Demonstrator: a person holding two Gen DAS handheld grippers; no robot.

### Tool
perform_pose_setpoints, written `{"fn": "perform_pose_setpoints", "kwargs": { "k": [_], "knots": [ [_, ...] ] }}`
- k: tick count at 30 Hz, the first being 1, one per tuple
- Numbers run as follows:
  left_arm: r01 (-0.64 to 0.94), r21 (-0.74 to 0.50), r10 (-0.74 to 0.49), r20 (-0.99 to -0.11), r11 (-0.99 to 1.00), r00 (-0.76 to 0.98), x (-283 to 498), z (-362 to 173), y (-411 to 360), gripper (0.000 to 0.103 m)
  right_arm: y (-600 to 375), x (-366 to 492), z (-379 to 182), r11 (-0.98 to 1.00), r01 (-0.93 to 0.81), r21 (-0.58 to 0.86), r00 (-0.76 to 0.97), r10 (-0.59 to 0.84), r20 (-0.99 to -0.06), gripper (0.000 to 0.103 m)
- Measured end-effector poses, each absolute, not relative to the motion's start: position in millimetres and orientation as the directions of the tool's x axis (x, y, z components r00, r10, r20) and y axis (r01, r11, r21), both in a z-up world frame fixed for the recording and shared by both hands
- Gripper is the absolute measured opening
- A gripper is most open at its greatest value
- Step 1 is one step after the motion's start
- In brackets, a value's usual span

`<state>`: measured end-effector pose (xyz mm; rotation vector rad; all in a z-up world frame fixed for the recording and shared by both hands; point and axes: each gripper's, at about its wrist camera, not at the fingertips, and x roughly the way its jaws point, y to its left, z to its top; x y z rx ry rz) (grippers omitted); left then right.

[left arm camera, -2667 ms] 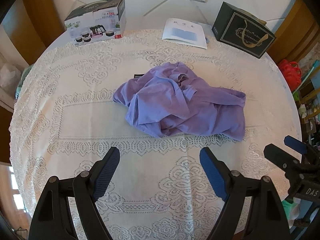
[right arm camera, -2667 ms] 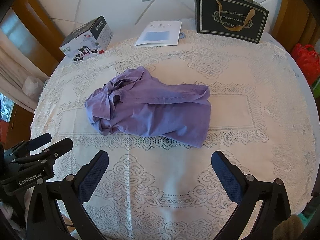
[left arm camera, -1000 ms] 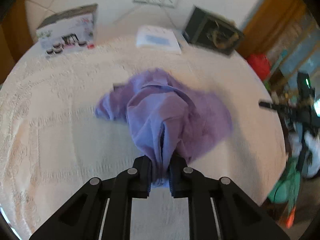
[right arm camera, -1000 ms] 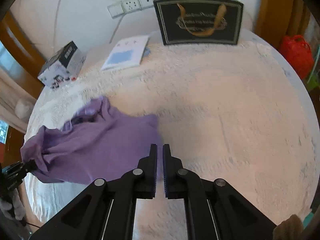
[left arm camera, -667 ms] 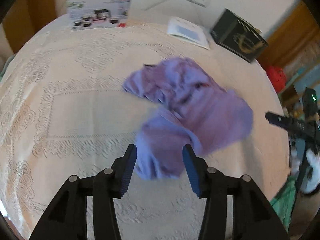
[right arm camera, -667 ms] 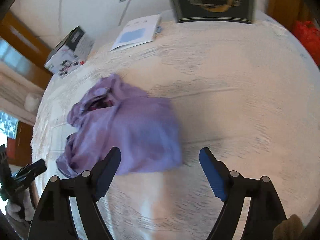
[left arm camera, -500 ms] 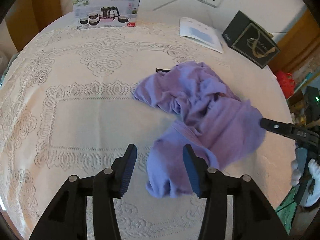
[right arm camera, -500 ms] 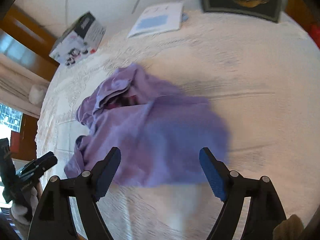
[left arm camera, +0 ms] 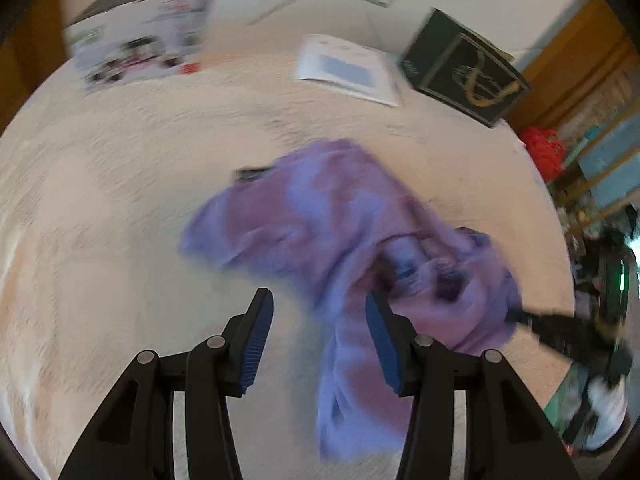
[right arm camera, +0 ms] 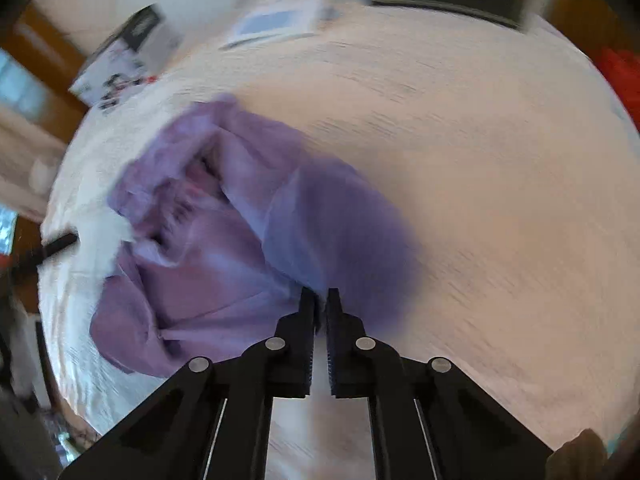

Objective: Fold clothes

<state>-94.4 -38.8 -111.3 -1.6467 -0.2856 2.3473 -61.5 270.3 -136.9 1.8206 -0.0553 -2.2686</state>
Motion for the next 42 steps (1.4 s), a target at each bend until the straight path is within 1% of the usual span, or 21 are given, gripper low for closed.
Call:
{"fn": "perform_pose_setpoints", "kwargs": {
  "k": [3, 6, 7, 8, 9, 10, 11, 12, 16, 17, 18, 19, 24, 29, 31, 32, 33, 37, 38, 41, 42],
  "knots": [
    [-0.161, -0.287, 0.323, -0.903, -0.944, -0.283, -123.2, -130.0, 4.4, 0.056, 310.5, -37.7, -145.2, -0.985, 0.075, 0.156, -0.176, -0.167, -0.970, 0.005],
    [-0.178, -0.120, 0.168, -0.943, -0.977, -0.288, -148.9, -155.8, 35.8, 0.056, 338.3, -21.3, -141.4, -0.983, 0.007, 0.186, -0.213, -0.183, -0.960, 0.005],
    [-0.168, -0.065, 0.112, -0.952, -0.984, -0.287, -155.4, -164.4, 39.9, 0.052, 343.9, -17.7, -138.9, -0.981, -0.009, 0.196, -0.223, -0.189, -0.956, 0.006],
    [-0.152, -0.043, 0.085, -0.956, -0.987, -0.282, -159.0, -169.7, 39.7, 0.022, 349.5, -14.1, -136.3, -0.978, -0.024, 0.206, -0.234, -0.195, -0.952, 0.011],
    [-0.129, -0.061, 0.095, -0.957, -0.990, -0.276, -159.2, -171.2, 34.6, 0.006, 353.3, -12.6, -134.7, -0.975, -0.033, 0.222, -0.243, -0.207, -0.948, 0.030],
    [-0.110, -0.082, 0.110, -0.954, -0.991, -0.279, -157.0, -169.5, 27.5, 0.006, 356.2, -12.2, -133.7, -0.970, -0.038, 0.239, -0.251, -0.223, -0.942, 0.046],
    [-0.095, -0.106, 0.130, -0.947, -0.990, -0.293, -151.7, -164.3, 18.2, 0.006, 359.0, -11.8, -132.7, -0.965, -0.043, 0.257, -0.259, -0.238, -0.936, 0.075],
    [-0.082, -0.122, 0.141, -0.940, -0.989, -0.310, -145.4, -158.2, 8.3, 0.006, 359.1, -13.6, -133.2, -0.962, -0.041, 0.269, -0.262, -0.250, -0.932, 0.079],
    [0.008, -0.112, 0.101, -0.921, -0.994, -0.377, -106.9, -132.0, -50.3, 0.005, 350.2, -27.6, -141.3, -0.947, -0.016, 0.320, -0.252, -0.306, -0.918, 0.080],
    [0.046, -0.107, 0.081, -0.918, -0.993, -0.389, -94.8, -126.4, -69.8, 0.005, 345.4, -31.9, -143.0, -0.943, -0.007, 0.333, -0.245, -0.322, -0.915, 0.086],
    [0.083, -0.103, 0.061, -0.915, -0.991, -0.399, -82.8, -120.9, -89.3, 0.005, 338.5, -36.8, -145.6, -0.940, 0.002, 0.341, -0.237, -0.332, -0.913, 0.096],
    [0.123, -0.101, 0.042, -0.912, -0.987, -0.408, -69.5, -116.2, -109.0, 0.005, 330.0, -42.7, -149.5, -0.938, 0.018, 0.347, -0.229, -0.341, -0.912, 0.099],
    [0.312, -0.076, -0.055, -0.919, -0.947, -0.390, 2.0, -112.6, -193.2, 0.005, 290.9, -69.2, -174.8, -0.957, 0.059, 0.285, -0.213, -0.291, -0.933, 0.100],
    [0.423, -0.029, -0.114, -0.944, -0.906, -0.310, 57.7, -131.1, -237.4, 0.006, 250.4, -73.5, -191.7, -0.971, 0.125, 0.204, -0.188, -0.225, -0.956, 0.100],
    [0.450, -0.034, -0.100, -0.957, -0.893, -0.271, 72.0, -144.0, -248.0, 0.008, 235.7, -66.6, -186.8, -0.968, 0.184, 0.171, -0.206, -0.209, -0.956, 0.064],
    [0.456, -0.033, -0.091, -0.964, -0.889, -0.249, 75.8, -151.1, -250.5, 0.010, 230.7, -64.1, -184.7, -0.964, 0.201, 0.172, -0.204, -0.213, -0.955, 0.029],
    [0.456, -0.029, -0.086, -0.970, -0.889, -0.228, 76.8, -157.1, -250.9, 0.010, 226.9, -62.0, -182.8, -0.960, 0.212, 0.182, -0.196, -0.225, -0.955, 0.014],
    [0.422, -0.052, -0.064, -0.965, -0.905, -0.256, 68.8, -149.3, -244.9, 0.013, 226.3, -50.5, -165.0, -0.961, 0.244, 0.131, -0.221, -0.187, -0.957, 0.011],
    [0.403, -0.063, -0.057, -0.959, -0.913, -0.279, 64.7, -142.6, -241.7, 0.018, 237.2, -45.9, -156.8, -0.967, 0.227, 0.114, -0.238, -0.169, -0.956, 0.010],
    [0.310, -0.107, -0.021, -0.923, -0.945, -0.383, 46.0, -112.9, -225.6, 0.044, 284.8, -31.1, -135.0, -0.991, 0.134, 0.032, -0.291, -0.070, -0.954, 0.009],
    [0.272, -0.125, 0.001, -0.910, -0.954, -0.414, 38.9, -106.3, -219.3, 0.049, 304.8, -26.6, -130.7, -0.996, 0.089, 0.018, -0.294, -0.043, -0.955, 0.009]
  ]
}}
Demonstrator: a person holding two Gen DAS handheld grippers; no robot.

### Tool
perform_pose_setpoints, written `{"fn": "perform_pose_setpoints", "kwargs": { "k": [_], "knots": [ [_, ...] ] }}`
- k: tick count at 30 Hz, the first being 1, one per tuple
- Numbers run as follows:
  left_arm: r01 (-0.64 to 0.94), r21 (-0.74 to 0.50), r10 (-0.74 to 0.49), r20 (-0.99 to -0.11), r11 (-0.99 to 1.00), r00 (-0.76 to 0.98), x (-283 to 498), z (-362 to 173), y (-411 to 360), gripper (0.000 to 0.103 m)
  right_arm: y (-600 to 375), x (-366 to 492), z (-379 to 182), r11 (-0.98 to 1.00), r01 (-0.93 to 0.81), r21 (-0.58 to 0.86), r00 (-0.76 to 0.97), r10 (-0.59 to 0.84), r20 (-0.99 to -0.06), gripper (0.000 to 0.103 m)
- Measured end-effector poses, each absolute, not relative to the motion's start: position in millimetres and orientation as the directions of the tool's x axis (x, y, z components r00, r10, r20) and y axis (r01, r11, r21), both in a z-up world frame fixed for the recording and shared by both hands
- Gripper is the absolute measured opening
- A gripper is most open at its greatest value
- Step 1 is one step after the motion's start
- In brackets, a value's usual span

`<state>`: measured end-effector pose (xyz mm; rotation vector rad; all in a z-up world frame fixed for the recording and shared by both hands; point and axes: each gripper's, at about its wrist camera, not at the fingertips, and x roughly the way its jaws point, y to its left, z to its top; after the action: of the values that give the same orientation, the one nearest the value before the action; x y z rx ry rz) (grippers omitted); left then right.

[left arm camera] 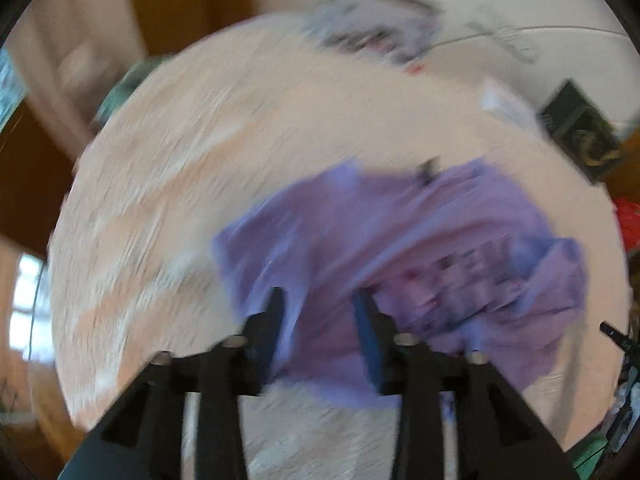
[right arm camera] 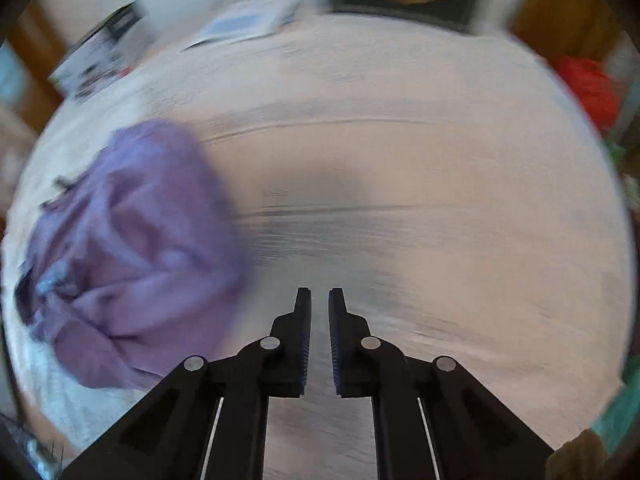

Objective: Fold clothes

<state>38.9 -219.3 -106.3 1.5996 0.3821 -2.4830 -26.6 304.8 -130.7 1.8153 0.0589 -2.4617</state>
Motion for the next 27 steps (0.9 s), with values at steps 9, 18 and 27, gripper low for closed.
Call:
{"fn": "perform_pose_setpoints", "kwargs": {
  "k": [9, 18, 27],
  "knots": [
    [-0.028, -0.207, 0.203, -0.911, -0.978, -0.358, -80.4, -126.5, -123.9, 0.050, 327.7, -32.6, -114.1, -0.969, 0.049, 0.241, -0.301, -0.245, -0.922, 0.073],
    [-0.161, -0.144, 0.180, -0.955, -0.976, -0.238, -158.7, -177.6, -60.0, 0.050, 279.1, -60.4, -138.5, -0.956, 0.124, 0.268, -0.235, -0.290, -0.928, 0.085],
    [-0.208, -0.088, 0.135, -0.966, -0.974, -0.221, -178.3, -206.8, -36.5, 0.004, 226.3, -103.9, -147.6, -0.943, 0.215, 0.255, -0.201, -0.298, -0.933, 0.095]
  ]
}}
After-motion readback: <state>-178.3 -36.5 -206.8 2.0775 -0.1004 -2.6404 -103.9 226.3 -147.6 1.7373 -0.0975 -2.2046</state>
